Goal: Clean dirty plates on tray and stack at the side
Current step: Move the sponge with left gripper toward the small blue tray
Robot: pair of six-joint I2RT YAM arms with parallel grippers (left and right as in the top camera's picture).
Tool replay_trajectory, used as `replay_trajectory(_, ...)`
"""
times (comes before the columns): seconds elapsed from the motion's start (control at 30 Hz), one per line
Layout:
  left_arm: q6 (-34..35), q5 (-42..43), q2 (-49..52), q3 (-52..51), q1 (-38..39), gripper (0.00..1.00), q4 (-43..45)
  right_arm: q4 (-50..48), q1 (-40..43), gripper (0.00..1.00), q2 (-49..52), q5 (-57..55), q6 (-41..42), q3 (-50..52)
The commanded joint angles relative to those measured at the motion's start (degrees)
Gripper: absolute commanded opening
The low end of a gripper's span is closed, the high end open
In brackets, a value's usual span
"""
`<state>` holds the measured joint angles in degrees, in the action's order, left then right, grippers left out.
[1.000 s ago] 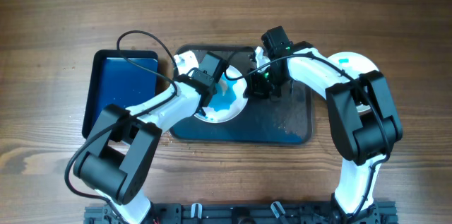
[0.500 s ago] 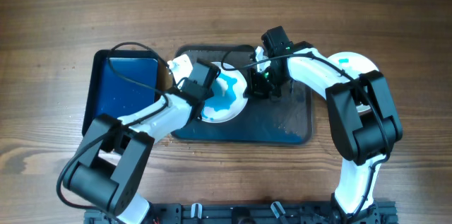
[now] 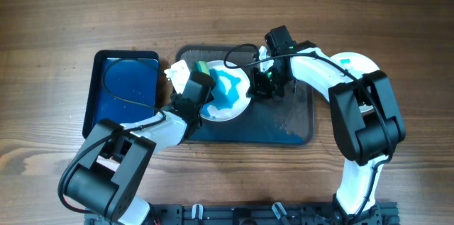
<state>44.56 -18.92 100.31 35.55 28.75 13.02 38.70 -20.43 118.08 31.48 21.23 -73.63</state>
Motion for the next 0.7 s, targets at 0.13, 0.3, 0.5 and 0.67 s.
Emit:
replay_trajectory(0.13,0.8,20.4,11.2,-11.5,0.6,0.04,-7.9,0.0,0.4,0.04,2.1,-4.5,-0.4,1.2)
replay_trajectory(0.3,-5.7,20.0,-1.1,-8.2,-0.4,0.04,-14.9,0.0,0.4,0.04,2.1,-4.5,-0.4,1.2)
replay_trajectory(0.5,-8.6,17.8,-20.9,-3.9,-5.2,0.04,-21.8,0.2,0.4,0.04,2.1,-4.7,-1.6,1.2)
replay_trajectory(0.67,-8.6,17.8,-33.4,-1.5,-9.1,0.04,-21.4,-0.3,0.4,0.05,2.1,-4.5,-1.6,1.2)
